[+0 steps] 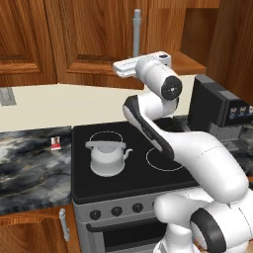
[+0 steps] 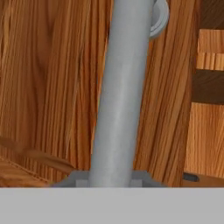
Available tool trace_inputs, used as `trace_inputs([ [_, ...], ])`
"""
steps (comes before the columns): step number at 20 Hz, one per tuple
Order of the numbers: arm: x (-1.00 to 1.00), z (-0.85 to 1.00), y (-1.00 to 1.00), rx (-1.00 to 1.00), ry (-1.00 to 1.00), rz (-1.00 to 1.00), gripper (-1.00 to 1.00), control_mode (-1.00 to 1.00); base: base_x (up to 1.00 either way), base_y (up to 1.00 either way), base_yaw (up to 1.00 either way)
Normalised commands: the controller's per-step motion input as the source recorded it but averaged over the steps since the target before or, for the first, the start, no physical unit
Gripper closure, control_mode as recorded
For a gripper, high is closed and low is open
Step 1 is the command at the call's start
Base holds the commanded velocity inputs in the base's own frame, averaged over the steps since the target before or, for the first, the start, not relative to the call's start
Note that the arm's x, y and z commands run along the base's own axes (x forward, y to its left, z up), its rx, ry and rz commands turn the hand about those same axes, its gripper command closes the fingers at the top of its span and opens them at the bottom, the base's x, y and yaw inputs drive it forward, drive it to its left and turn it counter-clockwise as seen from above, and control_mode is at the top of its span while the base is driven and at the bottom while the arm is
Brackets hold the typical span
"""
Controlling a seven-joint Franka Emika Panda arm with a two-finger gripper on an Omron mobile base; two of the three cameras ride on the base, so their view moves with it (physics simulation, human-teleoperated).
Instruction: Pick the pan from the cabinet and place it on the stove. Then turn on the stove burner for the pan.
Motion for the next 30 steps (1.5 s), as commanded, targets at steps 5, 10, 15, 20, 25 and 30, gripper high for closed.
trace_inputs([
  [5,-0.80,-0.01,0.44,-0.01,0.00,0.00,1.00,-1.00,0.00,0.00,0.00],
  [10,-0.56,0.00,0.16,-0.01,-0.02,0.00,-1.00,-1.00,0.00,0.00,0.00],
  [15,-0.46,0.04,-0.16,0.06,-0.06,0.01,-1.00,-1.00,0.00,0.00,0.00],
  [20,-0.67,0.12,-0.42,0.13,-0.03,0.01,-1.00,-1.00,0.00,0.00,0.00],
  [25,-0.43,0.23,-0.66,0.16,0.00,0.00,-1.00,-1.00,0.00,0.00,0.00],
  [30,-0.10,0.01,-0.71,0.20,0.16,0.02,-1.00,-1.00,0.00,0.00,0.00],
])
